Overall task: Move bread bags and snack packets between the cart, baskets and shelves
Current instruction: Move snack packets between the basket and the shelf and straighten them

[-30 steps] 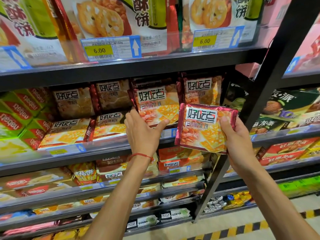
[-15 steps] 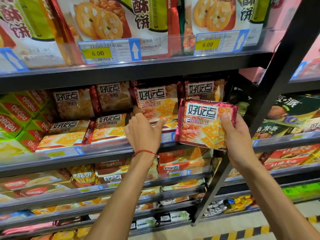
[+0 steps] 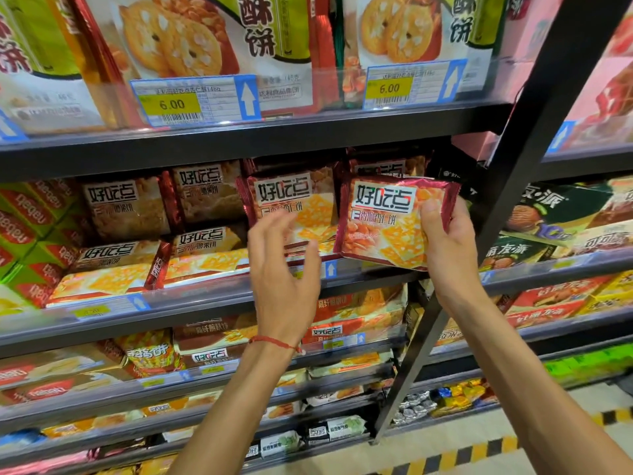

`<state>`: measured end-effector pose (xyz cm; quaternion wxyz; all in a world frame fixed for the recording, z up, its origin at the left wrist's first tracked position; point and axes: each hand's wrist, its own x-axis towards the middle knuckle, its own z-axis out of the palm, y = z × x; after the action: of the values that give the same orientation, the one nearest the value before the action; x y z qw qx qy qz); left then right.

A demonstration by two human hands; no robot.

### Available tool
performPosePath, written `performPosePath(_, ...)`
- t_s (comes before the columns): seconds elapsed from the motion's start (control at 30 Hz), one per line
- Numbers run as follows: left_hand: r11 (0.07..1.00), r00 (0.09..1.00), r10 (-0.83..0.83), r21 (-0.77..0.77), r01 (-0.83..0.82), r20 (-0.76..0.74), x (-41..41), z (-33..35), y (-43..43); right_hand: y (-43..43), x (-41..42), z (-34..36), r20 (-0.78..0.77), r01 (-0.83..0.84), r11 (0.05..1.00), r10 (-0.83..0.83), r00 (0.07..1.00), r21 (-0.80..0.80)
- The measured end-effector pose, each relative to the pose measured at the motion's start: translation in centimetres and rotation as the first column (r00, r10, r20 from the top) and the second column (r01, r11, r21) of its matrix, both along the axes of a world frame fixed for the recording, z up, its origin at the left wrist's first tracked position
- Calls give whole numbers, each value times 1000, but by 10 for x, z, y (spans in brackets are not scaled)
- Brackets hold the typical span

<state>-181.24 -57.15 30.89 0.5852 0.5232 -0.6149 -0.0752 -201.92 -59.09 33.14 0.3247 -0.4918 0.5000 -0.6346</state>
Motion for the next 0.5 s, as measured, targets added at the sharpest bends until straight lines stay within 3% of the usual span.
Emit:
performPosePath(0.07, 973, 985, -169, 164, 160, 43, -12, 9, -5, -2, 1, 1, -29, 7, 1000, -7, 1000, -19)
performPosePath(0.13, 941, 970, -231, 268, 204, 72, -24, 11, -16, -6, 2, 3, -39, 9, 999, -10, 999, -42)
performPosePath(0.23, 950, 971, -238, 212, 229, 17, -39, 7, -33, -12, 3, 3, -80, 31, 999, -34, 996, -34)
performPosePath(0.3, 965, 982, -185, 183, 189, -37, -47, 4, -41, -16, 0, 2, -215, 81, 997, -79, 973, 0)
performPosePath(0.43, 976, 987, -130, 166, 144, -90, -56, 4, -50, -21, -2, -1, -495, 86, 983, 5, 869, 161)
performPosePath(0.5, 972, 985, -148, 170, 162, -92, -57, 4, -51, -25, -1, -7, -515, 136, 983, -52, 855, 126)
